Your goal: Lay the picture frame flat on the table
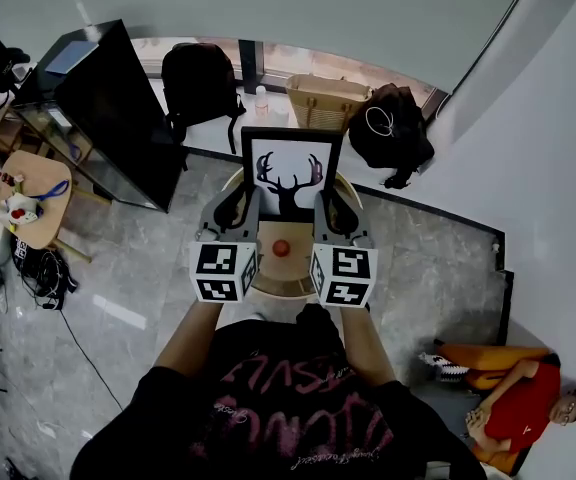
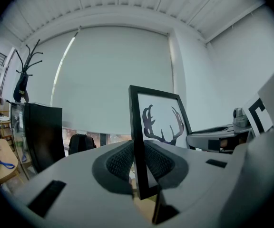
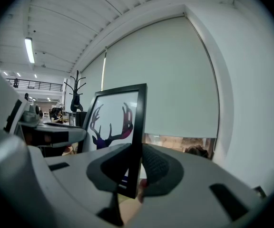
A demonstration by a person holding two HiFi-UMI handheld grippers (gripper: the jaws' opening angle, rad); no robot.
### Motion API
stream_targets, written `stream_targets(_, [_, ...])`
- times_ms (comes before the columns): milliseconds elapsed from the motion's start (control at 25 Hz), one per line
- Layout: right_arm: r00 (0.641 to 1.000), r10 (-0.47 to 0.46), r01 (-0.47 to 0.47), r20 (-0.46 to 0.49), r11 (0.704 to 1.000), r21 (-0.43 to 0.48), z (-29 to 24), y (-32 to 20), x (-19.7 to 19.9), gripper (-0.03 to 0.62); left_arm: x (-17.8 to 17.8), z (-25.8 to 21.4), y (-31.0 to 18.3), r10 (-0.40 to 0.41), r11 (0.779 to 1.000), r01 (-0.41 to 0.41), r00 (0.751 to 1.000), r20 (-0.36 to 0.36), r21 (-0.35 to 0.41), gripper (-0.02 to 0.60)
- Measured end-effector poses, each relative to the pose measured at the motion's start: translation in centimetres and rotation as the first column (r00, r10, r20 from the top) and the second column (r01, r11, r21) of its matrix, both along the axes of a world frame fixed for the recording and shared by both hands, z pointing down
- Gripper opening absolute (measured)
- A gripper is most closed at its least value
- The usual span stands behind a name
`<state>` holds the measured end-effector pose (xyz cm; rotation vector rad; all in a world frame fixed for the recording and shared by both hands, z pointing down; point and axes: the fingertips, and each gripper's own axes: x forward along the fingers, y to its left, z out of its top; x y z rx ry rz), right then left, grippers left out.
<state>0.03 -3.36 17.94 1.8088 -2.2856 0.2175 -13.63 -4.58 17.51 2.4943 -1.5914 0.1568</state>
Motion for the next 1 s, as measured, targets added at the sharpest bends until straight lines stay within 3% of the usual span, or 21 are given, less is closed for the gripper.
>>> stream_targets(1000, [0.999, -0.047, 0.048, 0.013, 0.994, -0.094, 4.1, -4.2, 1.5, 0.081, 1.5, 3.8, -3.6, -0.034, 0.995, 0.037, 0.999, 0.031, -0.088, 0.072])
